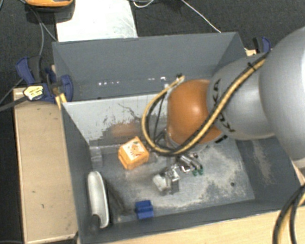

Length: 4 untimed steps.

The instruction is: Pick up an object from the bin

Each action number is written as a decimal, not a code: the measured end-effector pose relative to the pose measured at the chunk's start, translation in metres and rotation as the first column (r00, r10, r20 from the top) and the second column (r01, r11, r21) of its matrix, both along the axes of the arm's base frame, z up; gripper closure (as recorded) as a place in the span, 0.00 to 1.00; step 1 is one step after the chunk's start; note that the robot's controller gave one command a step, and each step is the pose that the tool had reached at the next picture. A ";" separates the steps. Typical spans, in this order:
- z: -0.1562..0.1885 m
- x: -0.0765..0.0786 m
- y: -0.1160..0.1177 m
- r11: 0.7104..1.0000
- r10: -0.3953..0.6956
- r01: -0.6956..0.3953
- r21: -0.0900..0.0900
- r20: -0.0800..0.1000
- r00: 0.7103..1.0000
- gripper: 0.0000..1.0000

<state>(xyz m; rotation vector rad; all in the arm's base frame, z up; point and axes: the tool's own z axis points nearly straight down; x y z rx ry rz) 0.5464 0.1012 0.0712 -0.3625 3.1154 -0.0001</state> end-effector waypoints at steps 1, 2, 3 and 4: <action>0.000 -0.011 -0.031 0.996 0.090 -0.090 0.000 -0.002 0.996 1.00; 0.000 -0.011 -0.031 0.996 0.090 -0.090 0.000 -0.002 0.996 1.00; 0.073 -0.015 -0.045 0.995 0.096 -0.096 0.001 -0.004 0.995 1.00; 0.074 -0.010 -0.049 0.997 0.076 -0.076 0.000 0.002 0.997 1.00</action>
Offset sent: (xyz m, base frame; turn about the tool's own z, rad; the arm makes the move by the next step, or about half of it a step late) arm 0.0000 0.0000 0.0000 0.0000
